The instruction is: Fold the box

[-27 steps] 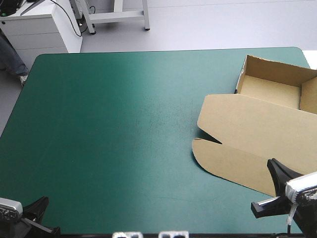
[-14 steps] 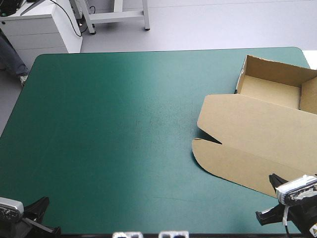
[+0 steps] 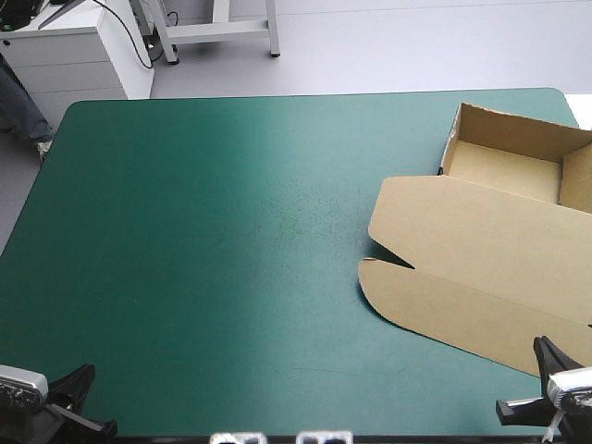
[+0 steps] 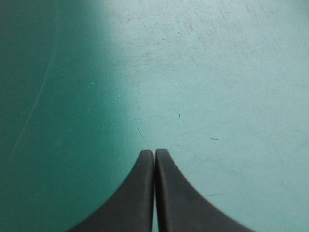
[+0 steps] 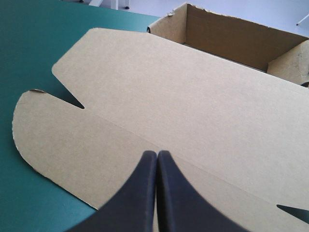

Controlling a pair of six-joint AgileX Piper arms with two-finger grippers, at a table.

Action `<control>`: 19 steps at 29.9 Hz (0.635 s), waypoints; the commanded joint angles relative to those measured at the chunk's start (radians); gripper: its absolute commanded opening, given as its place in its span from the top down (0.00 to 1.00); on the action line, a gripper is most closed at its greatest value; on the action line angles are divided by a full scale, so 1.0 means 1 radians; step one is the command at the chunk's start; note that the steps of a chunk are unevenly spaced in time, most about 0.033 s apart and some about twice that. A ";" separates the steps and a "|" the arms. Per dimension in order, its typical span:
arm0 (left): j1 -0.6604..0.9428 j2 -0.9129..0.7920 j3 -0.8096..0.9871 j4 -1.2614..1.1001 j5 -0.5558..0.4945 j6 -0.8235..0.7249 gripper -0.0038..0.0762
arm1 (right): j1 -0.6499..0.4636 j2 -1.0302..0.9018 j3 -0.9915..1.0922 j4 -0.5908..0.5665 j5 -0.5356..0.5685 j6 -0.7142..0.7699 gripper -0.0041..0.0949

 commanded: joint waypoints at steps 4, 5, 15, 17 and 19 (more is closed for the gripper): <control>-0.004 0.018 -0.020 -0.009 -0.054 0.000 0.96 | 0.005 -0.003 0.053 -0.024 -0.084 0.033 0.97; -0.004 0.018 -0.020 -0.009 -0.054 0.000 0.96 | 0.005 -0.003 0.056 -0.024 -0.095 0.031 0.97; -0.004 0.018 -0.020 -0.009 -0.054 0.000 0.96 | 0.005 -0.003 0.062 -0.021 -0.113 0.040 0.97; -0.004 0.018 -0.020 -0.009 -0.054 0.000 0.96 | 0.005 -0.003 0.062 -0.021 -0.113 0.040 0.97; -0.004 0.018 -0.020 -0.009 -0.054 0.000 0.96 | 0.005 -0.003 0.062 -0.021 -0.113 0.040 0.97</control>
